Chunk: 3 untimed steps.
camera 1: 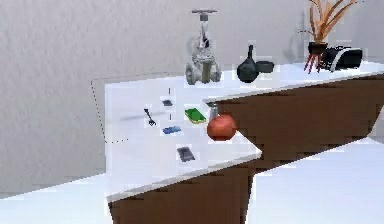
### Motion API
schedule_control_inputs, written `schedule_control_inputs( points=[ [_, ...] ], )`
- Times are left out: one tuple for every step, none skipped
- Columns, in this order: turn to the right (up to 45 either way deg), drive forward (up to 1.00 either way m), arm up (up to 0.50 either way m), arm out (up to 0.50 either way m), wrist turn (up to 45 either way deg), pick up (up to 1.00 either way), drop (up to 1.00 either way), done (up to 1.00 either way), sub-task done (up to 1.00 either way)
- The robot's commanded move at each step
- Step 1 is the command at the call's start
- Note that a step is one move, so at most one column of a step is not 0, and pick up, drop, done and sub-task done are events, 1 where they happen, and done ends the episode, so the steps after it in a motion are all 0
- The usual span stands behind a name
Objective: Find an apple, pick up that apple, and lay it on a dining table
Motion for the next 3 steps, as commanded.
schedule_control_inputs(
  points=[
    [-45.0, 0.00, 0.00, 0.00, 0.0, 0.00, 0.00, 0.00, 0.00],
    [-30.0, 0.00, 0.00, 0.00, 0.0, 0.00, 0.00, 0.00, 0.00],
    [0.0, 0.00, 0.50, 0.00, 0.0, 0.00, 0.00, 0.00, 0.00]
  ],
)
